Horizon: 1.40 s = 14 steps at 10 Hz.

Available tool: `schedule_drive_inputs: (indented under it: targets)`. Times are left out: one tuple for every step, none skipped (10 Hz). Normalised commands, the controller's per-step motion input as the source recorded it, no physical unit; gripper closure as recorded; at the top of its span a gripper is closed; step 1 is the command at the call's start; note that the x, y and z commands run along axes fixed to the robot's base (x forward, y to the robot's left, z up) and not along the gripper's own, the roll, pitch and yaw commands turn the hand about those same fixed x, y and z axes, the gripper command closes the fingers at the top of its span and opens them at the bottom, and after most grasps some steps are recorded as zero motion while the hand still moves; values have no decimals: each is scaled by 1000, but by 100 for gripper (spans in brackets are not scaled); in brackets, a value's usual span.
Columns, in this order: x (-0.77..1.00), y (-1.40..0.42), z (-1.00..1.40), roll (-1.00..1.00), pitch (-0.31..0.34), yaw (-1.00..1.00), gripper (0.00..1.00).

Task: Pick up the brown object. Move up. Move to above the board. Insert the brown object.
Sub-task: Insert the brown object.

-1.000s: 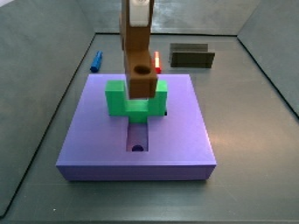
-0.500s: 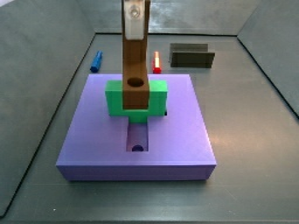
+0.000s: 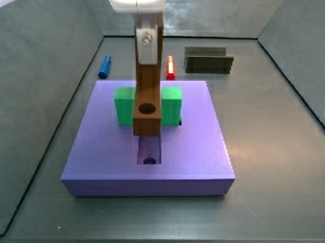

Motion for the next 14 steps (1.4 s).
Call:
schedule_drive_inputs:
  targets:
    - [206,6,-209,50,26,-389,100]
    - [40,0,-203,39,0,-291,100]
    - [-77,20,-191,36,0,-140,100]
    - [-140,26,-151,11,0,-94,100]
    - [0,0,-149,0,0,0,100]
    - [106,0,-34,0,0,0,100]
    - [0,46,0,-21,0,94,100]
    - [-126,97,6,-71,-9,114,100]
    - [-311,91,86,-47,-34,74,100]
    - [-323,66,49,10,-11,49,100]
    - [-206,0,97,0,-7,117,100]
    - [-77,0,97,-51,0,160,100]
    - [40,-40,0,-79,0,126,100]
    - [197,0,-6,-60,0,91,100]
